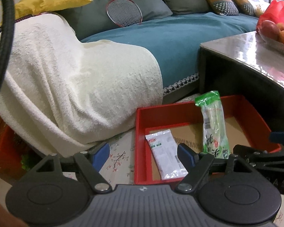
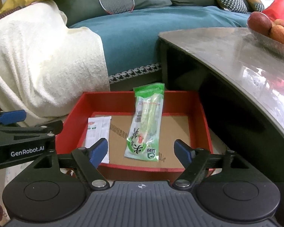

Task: Organize snacks
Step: 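Withdraw both grippers from the tray back toward the snack pile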

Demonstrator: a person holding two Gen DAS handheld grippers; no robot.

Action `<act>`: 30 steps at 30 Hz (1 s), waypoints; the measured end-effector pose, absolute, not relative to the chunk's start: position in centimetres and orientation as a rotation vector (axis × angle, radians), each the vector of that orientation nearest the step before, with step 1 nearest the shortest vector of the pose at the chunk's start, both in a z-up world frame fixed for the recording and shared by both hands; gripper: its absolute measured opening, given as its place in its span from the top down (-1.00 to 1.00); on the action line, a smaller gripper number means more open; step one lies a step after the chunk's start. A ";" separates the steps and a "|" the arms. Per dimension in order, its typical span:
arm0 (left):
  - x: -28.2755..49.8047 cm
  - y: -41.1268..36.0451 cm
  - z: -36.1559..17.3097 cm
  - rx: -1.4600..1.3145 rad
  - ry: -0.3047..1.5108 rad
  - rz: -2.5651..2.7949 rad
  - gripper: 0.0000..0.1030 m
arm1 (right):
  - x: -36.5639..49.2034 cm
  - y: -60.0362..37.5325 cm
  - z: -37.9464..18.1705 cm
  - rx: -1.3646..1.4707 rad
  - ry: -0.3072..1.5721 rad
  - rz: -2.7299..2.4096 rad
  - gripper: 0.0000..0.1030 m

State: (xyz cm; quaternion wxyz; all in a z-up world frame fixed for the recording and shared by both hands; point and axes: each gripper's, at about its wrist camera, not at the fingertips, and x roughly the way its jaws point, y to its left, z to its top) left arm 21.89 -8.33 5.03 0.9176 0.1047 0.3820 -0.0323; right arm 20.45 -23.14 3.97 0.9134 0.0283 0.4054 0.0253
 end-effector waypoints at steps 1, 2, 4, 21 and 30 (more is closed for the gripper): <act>21.7 -8.2 5.0 0.214 0.786 -0.064 -0.40 | 20.3 -23.1 4.0 0.057 0.835 0.053 -0.61; 21.5 -8.2 5.0 0.213 0.787 -0.063 -0.40 | 20.1 -23.1 4.1 0.056 0.833 0.054 -0.62; 21.1 -8.0 5.1 0.211 0.791 -0.062 -0.40 | 19.8 -23.0 4.3 0.056 0.829 0.056 -0.63; 17.5 -6.6 4.8 0.214 0.809 -0.054 -0.41 | 16.9 -21.8 4.2 0.053 0.847 0.087 -0.67; 15.6 -5.6 3.5 0.219 0.858 -0.063 -0.41 | 15.2 -21.9 3.5 0.072 0.876 0.088 -0.68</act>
